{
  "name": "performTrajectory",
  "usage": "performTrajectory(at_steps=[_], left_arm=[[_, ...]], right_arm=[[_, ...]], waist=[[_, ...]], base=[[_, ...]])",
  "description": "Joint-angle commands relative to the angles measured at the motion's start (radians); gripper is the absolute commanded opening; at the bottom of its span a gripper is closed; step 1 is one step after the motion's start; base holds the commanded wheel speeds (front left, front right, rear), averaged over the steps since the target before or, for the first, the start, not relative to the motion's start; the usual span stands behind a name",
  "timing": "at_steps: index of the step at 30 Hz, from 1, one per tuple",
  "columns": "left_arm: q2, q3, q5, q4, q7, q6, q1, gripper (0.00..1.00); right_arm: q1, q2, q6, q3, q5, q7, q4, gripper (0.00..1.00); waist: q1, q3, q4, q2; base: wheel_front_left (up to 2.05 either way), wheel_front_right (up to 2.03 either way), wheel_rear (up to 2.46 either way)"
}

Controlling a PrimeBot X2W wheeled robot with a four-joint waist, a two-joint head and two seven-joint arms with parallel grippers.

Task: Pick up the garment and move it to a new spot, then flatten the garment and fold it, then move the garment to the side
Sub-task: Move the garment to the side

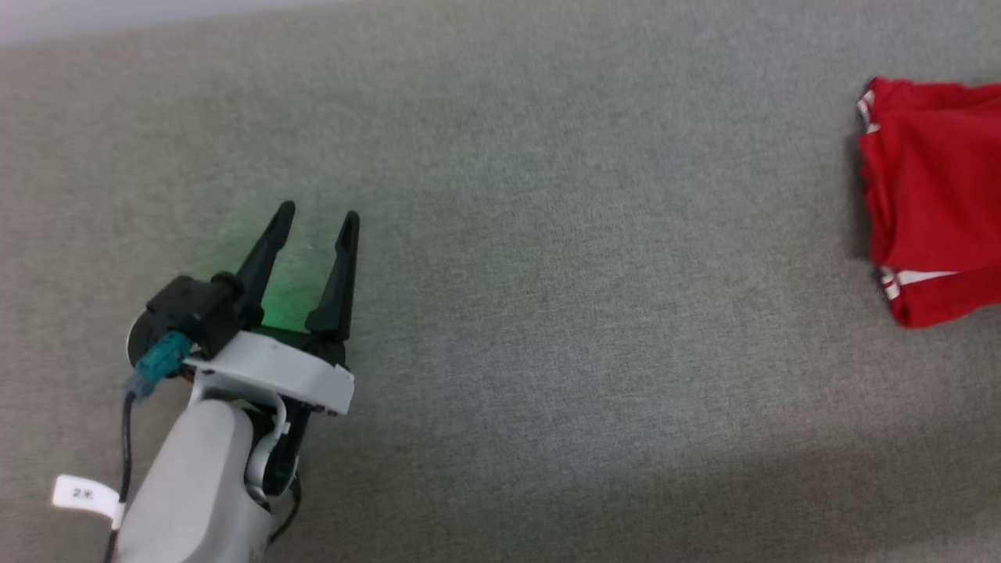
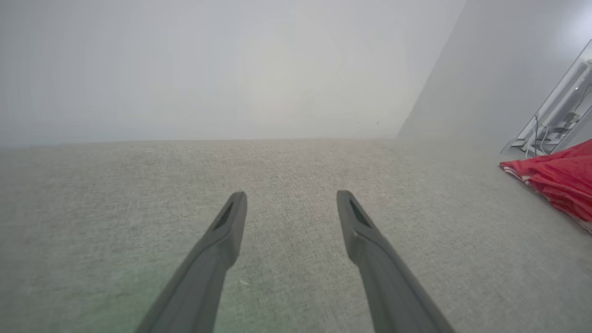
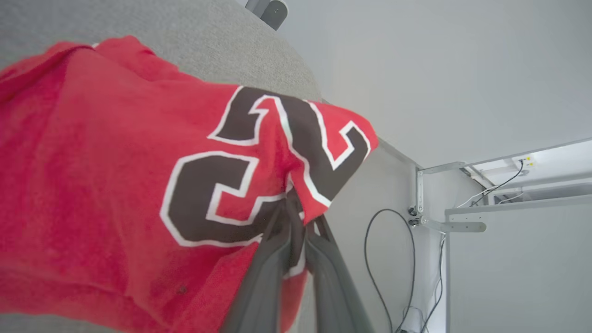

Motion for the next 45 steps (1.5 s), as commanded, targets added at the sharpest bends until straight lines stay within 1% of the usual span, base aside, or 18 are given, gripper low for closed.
performTrajectory(at_steps=[1, 5, 9, 16, 20, 21, 22, 23, 24, 25, 26, 33, 37, 40, 45], left_arm=[[0.006, -0.004, -0.004, 0.004, 0.001, -0.003, -0.010, 1.00], [0.014, -0.028, -0.015, 0.010, 0.001, -0.003, -0.036, 1.00], [0.022, -0.041, -0.025, 0.018, 0.001, -0.003, -0.052, 1.00], [0.026, -0.047, -0.035, 0.031, 0.001, -0.002, -0.054, 1.00], [0.020, -0.054, -0.040, 0.037, 0.001, -0.001, -0.054, 1.00], [0.018, -0.055, -0.040, 0.038, 0.001, -0.001, -0.054, 1.00], [0.016, -0.055, -0.041, 0.038, 0.001, -0.001, -0.053, 1.00], [0.015, -0.054, -0.041, 0.039, 0.001, -0.001, -0.051, 1.00], [0.014, -0.052, -0.042, 0.038, 0.001, -0.001, -0.050, 1.00], [0.013, -0.050, -0.042, 0.038, 0.001, -0.001, -0.046, 1.00], [0.013, -0.048, -0.041, 0.039, 0.001, -0.001, -0.043, 1.00], [0.002, -0.035, -0.044, 0.052, 0.001, -0.001, 0.000, 1.00], [0.000, -0.027, -0.051, 0.063, 0.001, -0.001, 0.039, 1.00], [0.007, -0.013, -0.057, 0.067, 0.001, -0.001, 0.074, 1.00], [0.012, 0.014, -0.061, 0.082, 0.001, -0.001, 0.140, 1.00]], right_arm=[[-0.017, -0.003, -0.002, 0.009, -0.016, -0.014, 0.012, 0.00], [-0.068, -0.007, -0.002, 0.049, -0.098, -0.072, 0.084, 0.00], [-0.102, 0.021, -0.002, 0.066, -0.163, -0.104, 0.175, 0.00], [-0.137, 0.094, -0.002, 0.048, -0.204, -0.138, 0.325, 0.00], [-0.146, 0.128, -0.002, 0.031, -0.195, -0.146, 0.401, 0.00], [-0.151, 0.132, -0.002, 0.019, -0.192, -0.150, 0.420, 0.04], [-0.152, 0.137, -0.002, 0.019, -0.200, -0.152, 0.438, 0.27], [-0.152, 0.148, -0.002, 0.018, -0.205, -0.158, 0.452, 0.46], [-0.154, 0.156, -0.002, 0.010, -0.207, -0.168, 0.466, 0.71], [-0.155, 0.161, -0.002, 0.008, -0.213, -0.175, 0.480, 0.89], [-0.155, 0.166, -0.002, 0.003, -0.214, -0.180, 0.497, 1.00], [-0.166, 0.199, -0.002, -0.016, -0.217, -0.244, 0.565, 1.00], [-0.150, 0.235, -0.002, -0.044, -0.196, -0.298, 0.592, 1.00], [-0.128, 0.269, -0.002, -0.081, -0.185, -0.357, 0.620, 1.00], [-0.074, 0.349, -0.002, -0.124, -0.167, -0.456, 0.638, 1.00]], waist=[[0.0000, 0.036, -0.016, 0.0000], [0.0000, 0.061, -0.001, 0.0000], [0.0000, 0.080, 0.018, 0.0000], [0.0000, 0.092, 0.046, 0.0000], [0.0000, 0.085, 0.059, 0.0000], [0.0000, 0.081, 0.062, 0.0000], [0.0000, 0.077, 0.064, 0.0000], [0.0000, 0.070, 0.066, 0.0000], [0.0000, 0.064, 0.067, 0.0000], [0.0000, 0.057, 0.068, 0.0000], [0.0000, 0.048, 0.069, 0.0000], [0.0000, -0.049, 0.082, 0.0000], [0.0000, -0.127, 0.095, 0.0000], [0.0000, -0.186, 0.103, 0.0000], [0.0000, -0.274, 0.116, 0.0000]], base=[[0.00, 0.00, 0.00], [0.00, 0.00, 0.00], [0.00, 0.00, 0.00], [0.00, 0.00, 0.00], [0.00, 0.00, 0.00], [0.00, 0.00, 0.00], [0.00, 0.00, 0.00], [0.00, 0.00, 0.00], [0.00, 0.00, 0.00], [0.00, 0.00, 0.00], [0.00, 0.00, 0.00], [0.00, 0.00, 0.00], [0.00, 0.00, 0.00], [0.00, 0.00, 0.00], [0.00, 0.00, 0.00]])
